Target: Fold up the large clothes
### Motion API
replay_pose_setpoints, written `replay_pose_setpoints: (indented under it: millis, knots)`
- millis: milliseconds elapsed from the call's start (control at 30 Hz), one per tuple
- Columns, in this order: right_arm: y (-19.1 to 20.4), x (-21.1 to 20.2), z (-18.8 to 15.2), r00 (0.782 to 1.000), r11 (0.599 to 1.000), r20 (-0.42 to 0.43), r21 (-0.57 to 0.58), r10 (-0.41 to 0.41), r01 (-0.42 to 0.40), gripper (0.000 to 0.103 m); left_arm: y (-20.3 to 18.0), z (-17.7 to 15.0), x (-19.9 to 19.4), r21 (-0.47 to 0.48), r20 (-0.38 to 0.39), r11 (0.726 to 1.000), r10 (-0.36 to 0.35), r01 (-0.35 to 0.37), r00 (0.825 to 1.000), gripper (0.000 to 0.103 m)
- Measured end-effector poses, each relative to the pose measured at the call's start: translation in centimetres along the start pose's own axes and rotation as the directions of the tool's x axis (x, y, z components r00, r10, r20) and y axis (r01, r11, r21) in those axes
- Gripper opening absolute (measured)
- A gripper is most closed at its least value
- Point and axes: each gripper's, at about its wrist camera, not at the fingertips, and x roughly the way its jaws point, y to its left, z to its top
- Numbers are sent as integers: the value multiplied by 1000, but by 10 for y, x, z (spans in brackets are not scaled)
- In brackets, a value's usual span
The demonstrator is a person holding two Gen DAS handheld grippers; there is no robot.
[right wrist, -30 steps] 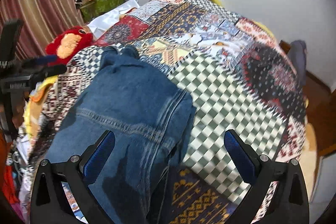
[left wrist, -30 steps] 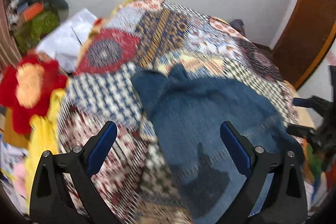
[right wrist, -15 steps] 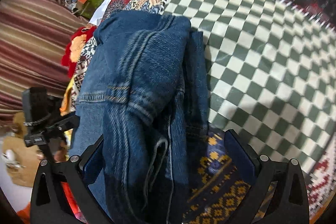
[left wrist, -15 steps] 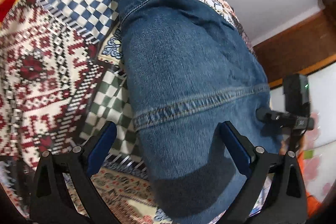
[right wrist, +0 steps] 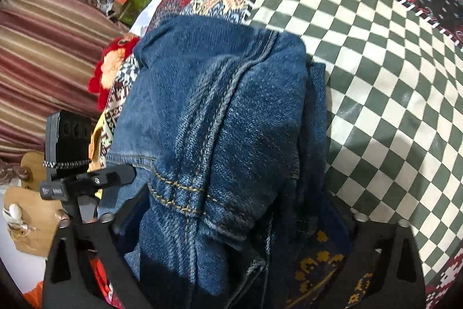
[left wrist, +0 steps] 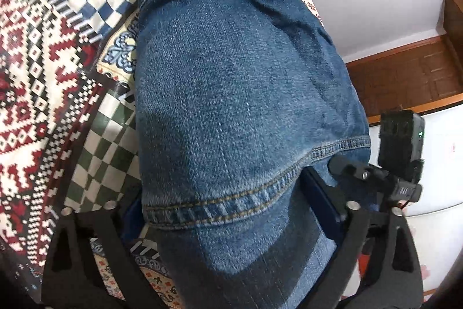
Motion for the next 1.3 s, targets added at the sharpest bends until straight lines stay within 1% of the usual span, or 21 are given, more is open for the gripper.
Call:
replay_pose_setpoints:
  millis: [33, 67, 133, 167, 233, 333, 467, 533, 733, 800, 900, 1033, 1167, 1300]
  knots:
    - [0, -2, 0, 1000, 1000, 5, 11, 8, -8, 77, -3, -1, -2, 1, 5, 1000, 11, -11, 1000, 86]
    - [0, -4, 0, 1000, 1000, 7, 19, 17, -18, 73, -5, -1, -7, 1, 11, 1000, 17, -17, 1000, 81]
    - [4, -10, -1, 999, 999, 13, 26, 32, -32, 61, -15, -2, -15, 11, 30, 1000, 27, -28, 999, 74]
    - [8, -14, -2, 999, 999, 17, 16, 35, -36, 59, -22, -2, -17, 20, 38, 999, 32, -33, 999, 71]
    - [16, -21, -4, 999, 999, 22, -3, 34, -34, 52, -33, -5, -29, 46, 62, 998, 40, -43, 997, 67]
    - [35, -34, -8, 999, 999, 35, -38, 28, -26, 48, -50, -11, -51, 95, 105, 993, 54, -64, 993, 64]
    - [71, -51, -11, 997, 997, 67, -81, 25, -19, 47, -70, -20, -94, 157, 189, 983, 66, -97, 980, 64]
    - [90, -59, -11, 996, 995, 86, -100, 34, -26, 47, -74, -22, -114, 168, 221, 981, 60, -98, 973, 64]
    - [153, -68, -16, 990, 985, 135, -170, 40, -16, 47, -57, -31, -175, 172, 291, 980, 51, -105, 955, 64]
    - [169, -66, -19, 989, 981, 143, -192, 35, -7, 47, -46, -36, -188, 168, 312, 978, 67, -124, 948, 64]
    - [189, -53, -25, 991, 978, 129, -210, 36, -8, 47, -26, -47, -201, 149, 325, 980, 81, -135, 942, 64]
    - [202, -25, -31, 996, 976, 82, -215, 32, -14, 47, 2, -54, -211, 100, 306, 987, 93, -129, 948, 64]
    - [202, 11, -39, 999, 980, 36, -197, 8, 0, 47, 37, -58, -194, 35, 258, 993, 104, -117, 960, 64]
    - [185, 50, -46, 1000, 989, -23, -149, -13, 9, 47, 66, -59, -170, -9, 195, 991, 130, -131, 972, 64]
